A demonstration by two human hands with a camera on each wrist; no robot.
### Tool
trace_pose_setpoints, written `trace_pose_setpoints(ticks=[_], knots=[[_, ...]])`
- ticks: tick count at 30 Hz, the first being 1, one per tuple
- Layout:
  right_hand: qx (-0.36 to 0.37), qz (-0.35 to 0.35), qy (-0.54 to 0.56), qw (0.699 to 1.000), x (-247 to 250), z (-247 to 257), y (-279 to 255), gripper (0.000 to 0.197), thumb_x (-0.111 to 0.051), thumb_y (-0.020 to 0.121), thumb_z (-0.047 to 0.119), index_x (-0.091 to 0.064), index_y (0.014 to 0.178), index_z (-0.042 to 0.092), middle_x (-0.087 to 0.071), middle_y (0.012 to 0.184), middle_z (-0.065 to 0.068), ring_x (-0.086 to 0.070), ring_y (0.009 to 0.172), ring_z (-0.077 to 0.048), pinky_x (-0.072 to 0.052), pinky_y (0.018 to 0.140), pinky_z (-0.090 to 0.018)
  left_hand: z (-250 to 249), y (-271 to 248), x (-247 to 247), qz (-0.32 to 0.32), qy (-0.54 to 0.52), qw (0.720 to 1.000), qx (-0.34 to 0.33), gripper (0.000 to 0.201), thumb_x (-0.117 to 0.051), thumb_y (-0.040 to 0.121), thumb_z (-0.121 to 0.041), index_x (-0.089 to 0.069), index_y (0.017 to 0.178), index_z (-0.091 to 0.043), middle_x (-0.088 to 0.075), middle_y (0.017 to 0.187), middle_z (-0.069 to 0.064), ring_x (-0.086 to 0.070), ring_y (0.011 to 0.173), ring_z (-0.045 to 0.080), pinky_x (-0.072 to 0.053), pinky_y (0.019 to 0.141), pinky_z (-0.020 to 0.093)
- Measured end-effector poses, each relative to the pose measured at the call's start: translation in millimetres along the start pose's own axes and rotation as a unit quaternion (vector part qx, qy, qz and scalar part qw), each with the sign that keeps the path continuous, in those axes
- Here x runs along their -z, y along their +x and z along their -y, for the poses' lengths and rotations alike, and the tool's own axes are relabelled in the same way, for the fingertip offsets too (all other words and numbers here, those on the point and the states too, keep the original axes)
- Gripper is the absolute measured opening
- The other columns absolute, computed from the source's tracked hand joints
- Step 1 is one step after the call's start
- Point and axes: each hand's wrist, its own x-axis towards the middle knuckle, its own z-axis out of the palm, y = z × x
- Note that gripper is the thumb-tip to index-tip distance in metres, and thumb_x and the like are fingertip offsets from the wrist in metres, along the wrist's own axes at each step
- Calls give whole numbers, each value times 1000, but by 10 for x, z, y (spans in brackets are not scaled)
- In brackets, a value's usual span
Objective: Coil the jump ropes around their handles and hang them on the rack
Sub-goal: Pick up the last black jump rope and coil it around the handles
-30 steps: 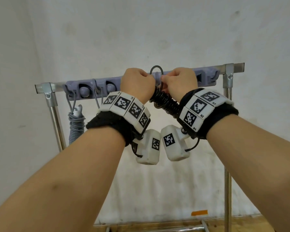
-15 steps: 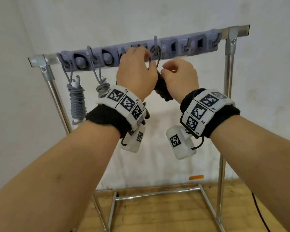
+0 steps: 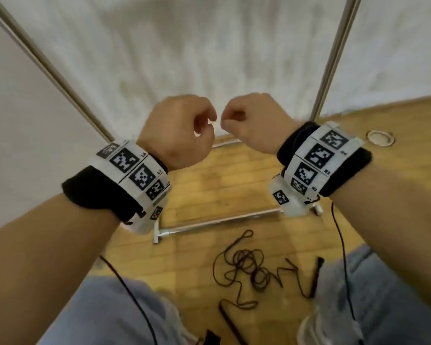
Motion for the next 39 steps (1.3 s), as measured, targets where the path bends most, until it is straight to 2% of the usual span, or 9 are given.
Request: trace_pose_setpoints(ticks=[11, 19, 21, 25, 28, 30, 33, 36, 39], knots=[[-157, 324, -109, 927, -1623, -1132, -598, 13, -55, 90, 32, -64, 93, 24, -61, 88, 5, -56, 80, -14, -46, 67, -28, 944, -1079, -1708, 274, 22, 956, 98, 20, -56, 83, -36, -65, 95, -22, -53, 81, -13, -57, 80, 16, -48, 68, 32], [-172, 574, -170, 782, -2635, -1995, -1272, 15, -52, 89, 10, -65, 95, 6, -63, 90, -10, -59, 84, -27, -51, 70, -32, 1181, -1933, -2972, 443, 20, 890, 108, 38, -50, 89, -57, -64, 104, -24, -64, 101, -3, -58, 90, 17, -51, 73, 32], [-173, 614, -194, 745, -2759, -2222, -1504, 10, -49, 92, 10, -59, 88, 10, -55, 81, -3, -50, 73, -21, -40, 61, -25, 1131, -2125, -3195, 478, 14, 874, 90, 43, -51, 89, -58, -64, 109, -23, -62, 107, -3, -58, 93, 17, -51, 78, 34], [-125, 641, -251, 714, -2834, -2605, -1886, 33, -51, 93, 12, -50, 126, 8, -51, 120, -10, -50, 90, -23, -39, 72, -28, 955, -2435, -3556, 591, 19, 806, 12, 46, -52, 91, -53, -57, 124, -21, -59, 116, 3, -57, 102, 22, -48, 78, 31], [-142, 644, -265, 703, -2887, -2670, -1942, 20, -49, 94, 9, -57, 111, 3, -56, 112, -13, -54, 86, -25, -43, 69, -29, 843, -2588, -3745, 678, 68, 732, -5, 39, -51, 95, -42, -59, 122, -15, -60, 115, 9, -58, 103, 27, -49, 83, 35], [-195, 622, -224, 725, -2947, -2693, -1869, 21, -50, 96, 17, -63, 105, 4, -60, 104, -11, -53, 81, -22, -42, 67, -28, 885, -2620, -3821, 691, 89, 717, -8, 29, -45, 100, -30, -62, 114, -10, -62, 112, 10, -59, 100, 26, -46, 76, 33], [-271, 539, -102, 791, -3055, -2717, -1710, 25, -58, 91, 31, -72, 97, 11, -65, 88, -4, -58, 75, -19, -46, 63, -28, 1105, -2537, -3800, 617, 71, 780, 74, 30, -38, 103, -26, -63, 114, -14, -64, 110, 9, -60, 99, 26, -47, 74, 32], [-349, 416, 49, 838, -3141, -2655, -1558, 22, -64, 86, 35, -74, 72, 21, -62, 60, 8, -55, 56, -6, -44, 52, -23, 1389, -2323, -3684, 435, 6, 878, 199, 34, -41, 101, -36, -68, 110, -19, -69, 97, 6, -62, 87, 25, -40, 65, 30], [-457, 257, 205, 826, -3225, -2561, -1351, 28, -66, 86, 28, -67, 61, 15, -59, 48, 7, -50, 40, -2, -44, 44, -18, 1679, -2100, -3566, 255, -43, 925, 280, 30, -48, 97, -40, -69, 109, -23, -68, 82, -3, -61, 73, 19, -44, 61, 27]])
